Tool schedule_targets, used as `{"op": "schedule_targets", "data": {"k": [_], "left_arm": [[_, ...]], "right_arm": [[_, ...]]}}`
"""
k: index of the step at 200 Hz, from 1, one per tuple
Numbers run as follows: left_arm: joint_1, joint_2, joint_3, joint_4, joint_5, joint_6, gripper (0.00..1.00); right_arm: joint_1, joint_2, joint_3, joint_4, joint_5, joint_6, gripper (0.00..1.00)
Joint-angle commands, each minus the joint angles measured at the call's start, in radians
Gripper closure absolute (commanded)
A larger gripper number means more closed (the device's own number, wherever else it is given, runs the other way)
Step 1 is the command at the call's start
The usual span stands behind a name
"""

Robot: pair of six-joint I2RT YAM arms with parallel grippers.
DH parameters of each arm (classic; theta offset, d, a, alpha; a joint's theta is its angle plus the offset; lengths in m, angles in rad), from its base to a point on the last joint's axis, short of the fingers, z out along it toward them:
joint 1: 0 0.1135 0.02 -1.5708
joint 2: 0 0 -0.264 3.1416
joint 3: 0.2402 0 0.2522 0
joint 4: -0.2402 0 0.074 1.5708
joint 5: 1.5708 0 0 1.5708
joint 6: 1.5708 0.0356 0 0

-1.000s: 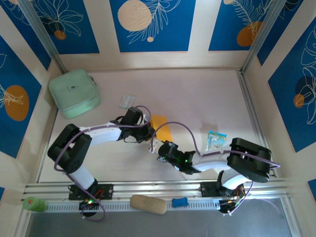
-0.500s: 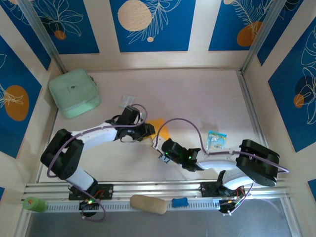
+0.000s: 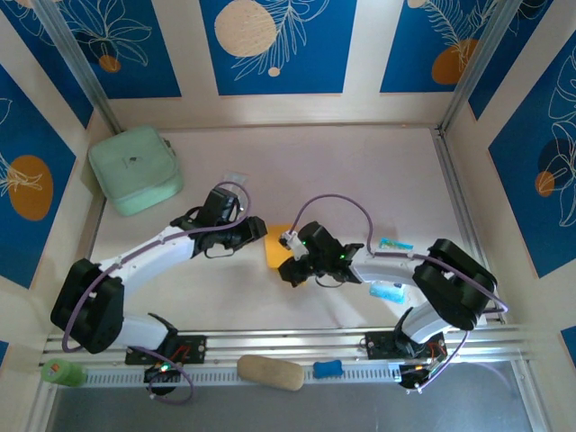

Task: Fold a paper plane with a square sheet of paper (pick it up from the middle)
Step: Third fold the triangle at the center of the table.

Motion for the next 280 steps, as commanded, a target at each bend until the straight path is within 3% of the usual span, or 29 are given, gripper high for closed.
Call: {"op": "schedule_targets", "data": {"k": [1,61,100,190,280], "left_arm": [[0.011,-0.001,0.024,-0.014,0.0,0.027,0.57],[0.013,0.108,0.056,0.049,0.115,0.047,0.77],[0.013,0.214,0.073,0.101,0.177,0.053,0.83],[0.013,0.413,0.034,0.161,0.22,0.058,0.89],[0.013,0.425,0.013,0.171,0.204,0.056,0.89]], "right_arm": [[-0.004,0.012,-0.017,0.068,-0.16,0.099,0.97],[-0.033,0.025,-0.056,0.153,-0.262,0.14,0.97],[-0.04,0.05,-0.05,0.152,-0.258,0.141,0.97],[-0.05,0.092,-0.013,0.134,-0.237,0.141,0.97],[-0.111,0.074,0.026,-0.014,-0.107,0.105,0.97]]}}
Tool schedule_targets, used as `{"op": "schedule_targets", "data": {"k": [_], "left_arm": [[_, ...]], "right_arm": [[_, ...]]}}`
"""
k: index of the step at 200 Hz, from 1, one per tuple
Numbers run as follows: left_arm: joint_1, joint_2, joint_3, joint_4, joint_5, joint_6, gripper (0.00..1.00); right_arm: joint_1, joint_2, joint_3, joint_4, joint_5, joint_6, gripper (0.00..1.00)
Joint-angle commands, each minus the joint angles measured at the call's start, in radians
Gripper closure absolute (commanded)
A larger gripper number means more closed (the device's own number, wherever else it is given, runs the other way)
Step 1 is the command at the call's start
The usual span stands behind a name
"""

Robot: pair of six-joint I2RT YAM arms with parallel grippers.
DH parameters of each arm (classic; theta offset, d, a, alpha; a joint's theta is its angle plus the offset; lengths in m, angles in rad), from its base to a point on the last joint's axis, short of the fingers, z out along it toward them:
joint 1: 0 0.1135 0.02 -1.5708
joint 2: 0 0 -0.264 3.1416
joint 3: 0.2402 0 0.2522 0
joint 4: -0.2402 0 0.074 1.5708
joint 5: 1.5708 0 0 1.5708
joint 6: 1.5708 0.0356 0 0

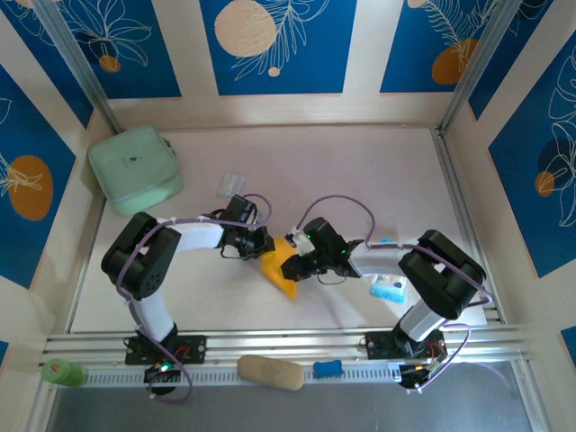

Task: Fold a paper plane with a square sheet of paper (pick it up from the middle)
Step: Third fold the triangle at the center of the table.

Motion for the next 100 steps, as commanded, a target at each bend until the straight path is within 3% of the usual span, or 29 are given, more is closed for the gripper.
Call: {"op": "schedule_targets", "data": {"k": [1,100], "left_arm": [[0.007,0.017,-0.024,-0.004,0.0,0.01,0.89],[0.007,-0.012,-0.024,-0.017,-0.013,0.012,0.9]], "right_arm": [[-0.013,-0.006,0.034,-0.069,0.042,-0.02,0.97],[-0.023,0.009,0.062,-0.115,0.102,-0.01,0.97]]}}
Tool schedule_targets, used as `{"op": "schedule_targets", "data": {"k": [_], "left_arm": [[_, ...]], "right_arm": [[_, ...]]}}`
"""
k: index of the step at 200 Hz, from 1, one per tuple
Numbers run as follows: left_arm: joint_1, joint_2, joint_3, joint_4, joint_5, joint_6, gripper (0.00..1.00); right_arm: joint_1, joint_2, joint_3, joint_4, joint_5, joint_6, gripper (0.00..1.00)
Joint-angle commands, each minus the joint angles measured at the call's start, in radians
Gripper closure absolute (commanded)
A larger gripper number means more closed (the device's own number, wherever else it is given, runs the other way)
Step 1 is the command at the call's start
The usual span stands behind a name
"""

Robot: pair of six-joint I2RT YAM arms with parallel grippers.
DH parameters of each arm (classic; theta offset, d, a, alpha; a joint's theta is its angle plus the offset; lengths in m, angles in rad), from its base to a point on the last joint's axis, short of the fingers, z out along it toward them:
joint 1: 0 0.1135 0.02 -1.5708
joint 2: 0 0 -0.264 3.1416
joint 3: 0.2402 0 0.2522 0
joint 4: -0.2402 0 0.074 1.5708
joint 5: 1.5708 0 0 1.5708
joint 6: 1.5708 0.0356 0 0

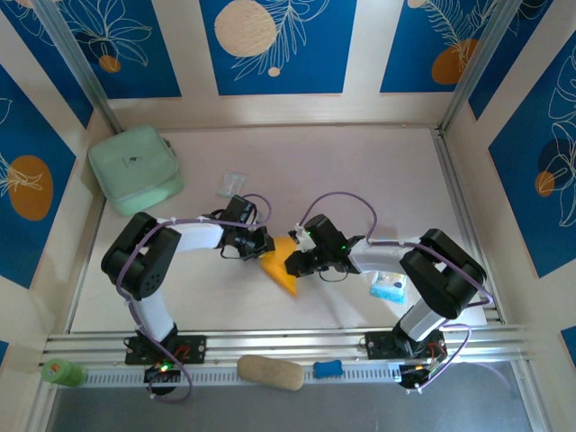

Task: Fold a paper plane with a square sheet of paper (pick it up from the middle)
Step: Third fold the triangle at the center of the table.

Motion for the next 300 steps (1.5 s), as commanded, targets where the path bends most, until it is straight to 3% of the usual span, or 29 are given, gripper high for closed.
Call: {"op": "schedule_targets", "data": {"k": [1,300], "left_arm": [[0.007,-0.011,-0.02,-0.028,-0.013,0.012,0.9],[0.007,-0.037,-0.027,-0.038,-0.019,0.013,0.9]], "right_arm": [[-0.004,0.009,0.03,-0.034,0.023,-0.006,0.97],[-0.035,0.0,0.045,-0.068,0.034,0.014,0.97]]}}
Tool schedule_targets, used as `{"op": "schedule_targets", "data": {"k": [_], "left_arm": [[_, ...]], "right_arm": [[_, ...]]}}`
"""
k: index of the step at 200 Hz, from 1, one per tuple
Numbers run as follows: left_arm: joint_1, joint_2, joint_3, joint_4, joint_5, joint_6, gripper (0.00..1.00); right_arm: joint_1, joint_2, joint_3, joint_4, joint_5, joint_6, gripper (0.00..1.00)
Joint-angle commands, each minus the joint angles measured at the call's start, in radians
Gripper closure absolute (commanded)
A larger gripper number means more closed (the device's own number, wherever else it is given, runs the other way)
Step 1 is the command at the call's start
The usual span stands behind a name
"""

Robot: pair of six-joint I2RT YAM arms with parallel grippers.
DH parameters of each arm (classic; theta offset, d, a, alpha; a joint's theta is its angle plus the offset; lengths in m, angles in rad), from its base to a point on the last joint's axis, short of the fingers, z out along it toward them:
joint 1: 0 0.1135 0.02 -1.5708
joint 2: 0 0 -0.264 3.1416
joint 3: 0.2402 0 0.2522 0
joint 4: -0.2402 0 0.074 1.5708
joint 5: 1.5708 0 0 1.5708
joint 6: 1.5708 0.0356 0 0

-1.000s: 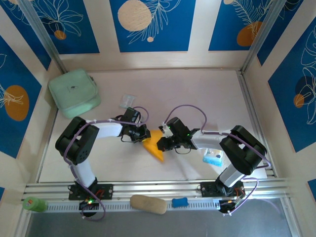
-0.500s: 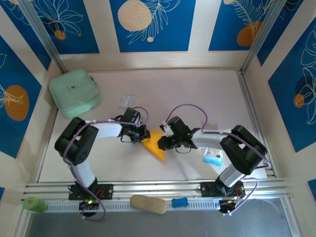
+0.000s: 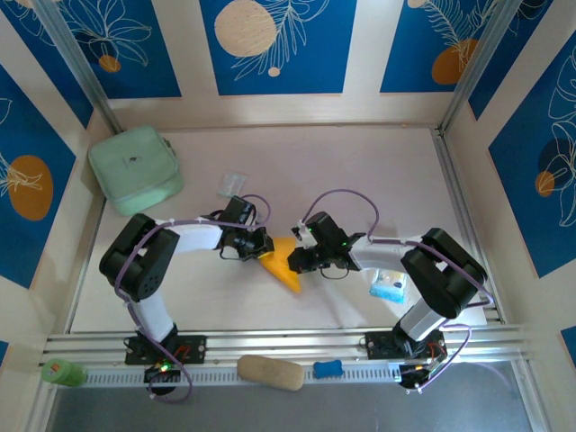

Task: Fold a paper plane with a square sheet of paper (pick it up from the middle)
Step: Third fold the triangle at the center of the table.

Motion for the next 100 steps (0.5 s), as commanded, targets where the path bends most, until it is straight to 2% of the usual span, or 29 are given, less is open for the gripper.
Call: {"op": "schedule_targets", "data": {"k": [1,100], "left_arm": [[0.007,-0.022,-0.014,-0.04,-0.011,0.013,0.9],[0.007,-0.012,-0.013,-0.034,-0.007,0.012,0.9]], "right_arm": [[-0.008,0.0,0.027,-0.024,-0.008,0.01,0.97],[-0.019,0.005,0.024,-0.027,-0.01,0.013,0.97]]}}
